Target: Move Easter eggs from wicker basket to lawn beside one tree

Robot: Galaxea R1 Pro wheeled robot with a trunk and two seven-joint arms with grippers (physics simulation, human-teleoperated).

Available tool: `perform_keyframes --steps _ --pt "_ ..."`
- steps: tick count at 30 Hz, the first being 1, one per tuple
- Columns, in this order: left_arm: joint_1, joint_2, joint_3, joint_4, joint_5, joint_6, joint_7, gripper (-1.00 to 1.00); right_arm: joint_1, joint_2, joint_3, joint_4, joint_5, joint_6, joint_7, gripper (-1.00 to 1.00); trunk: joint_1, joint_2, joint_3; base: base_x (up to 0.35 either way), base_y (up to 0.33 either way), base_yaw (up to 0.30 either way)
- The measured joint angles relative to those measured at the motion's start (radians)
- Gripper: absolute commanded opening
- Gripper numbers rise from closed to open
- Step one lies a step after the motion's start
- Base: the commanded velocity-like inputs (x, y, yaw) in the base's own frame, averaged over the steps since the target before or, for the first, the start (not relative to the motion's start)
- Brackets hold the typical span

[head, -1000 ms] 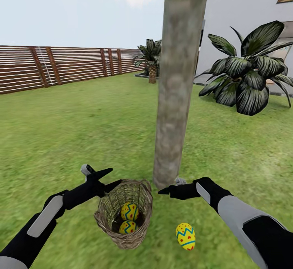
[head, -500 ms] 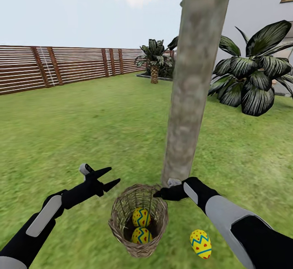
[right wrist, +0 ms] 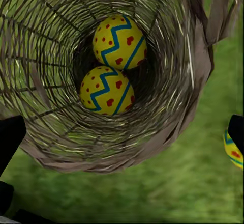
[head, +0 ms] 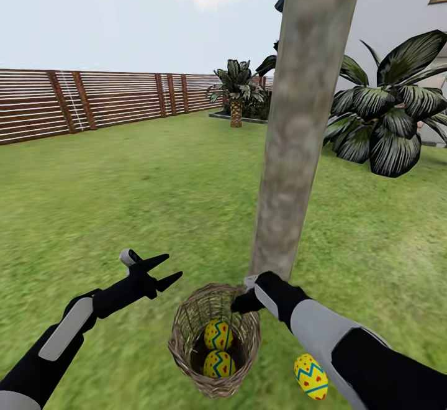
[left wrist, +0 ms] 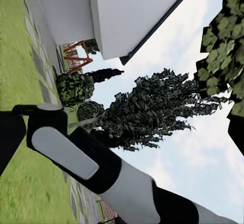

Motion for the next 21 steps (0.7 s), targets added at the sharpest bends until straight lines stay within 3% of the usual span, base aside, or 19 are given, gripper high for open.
perform_keyframes --steps 3,6,7,8,9,11,14,17,19,21 --pt "0.000 -0.001 0.000 0.000 -0.002 -0.001 0.001 1.00 0.000 -0.004 0.061 -0.031 0.000 0.020 -0.003 1.00 0.011 -0.021 -0.009 0.000 0.000 0.000" --pt "0.000 -0.001 0.000 0.000 -0.004 -0.001 0.002 1.00 -0.001 -0.007 0.155 -0.094 0.000 0.041 -0.003 1.00 0.023 -0.042 -0.019 0.000 0.000 0.000" --pt "0.000 -0.001 0.000 0.000 -0.004 -0.001 0.002 1.00 -0.001 -0.008 0.193 -0.118 0.000 0.043 -0.003 1.00 0.027 -0.049 -0.022 0.000 0.000 0.000" --pt "0.000 -0.001 0.000 0.000 -0.005 -0.002 0.002 1.00 -0.001 -0.008 0.270 -0.158 -0.002 0.046 -0.001 1.00 0.031 -0.056 -0.025 0.000 0.000 0.000" --pt "0.000 -0.001 0.000 0.000 -0.005 -0.002 0.002 1.00 -0.001 -0.008 0.304 -0.176 -0.001 0.047 0.001 1.00 0.034 -0.063 -0.028 0.000 0.000 0.000" --pt "0.000 -0.001 0.000 0.000 -0.005 -0.002 0.002 1.00 -0.002 -0.007 0.353 -0.206 0.000 0.048 0.015 1.00 0.042 -0.077 -0.034 0.000 0.000 0.000" --pt "0.000 -0.001 0.000 0.000 -0.005 -0.002 0.003 1.00 -0.004 -0.008 0.375 -0.222 0.002 0.050 0.045 1.00 0.054 -0.098 -0.044 0.000 0.000 0.000" --pt "0.000 -0.002 0.000 0.000 -0.005 -0.002 0.004 1.00 -0.004 -0.008 0.412 -0.230 0.026 0.051 0.119 1.00 0.065 -0.119 -0.053 0.000 0.000 0.000" --pt "0.000 -0.002 0.000 0.000 -0.005 -0.003 0.005 1.00 -0.004 -0.008 0.485 -0.231 0.072 0.050 0.218 1.00 0.073 -0.133 -0.060 0.000 0.000 0.000" --pt "0.000 -0.002 0.000 0.000 -0.005 -0.003 0.006 1.00 -0.004 -0.008 0.514 -0.231 0.092 0.050 0.299 1.00 0.081 -0.147 -0.066 0.000 0.000 0.000"
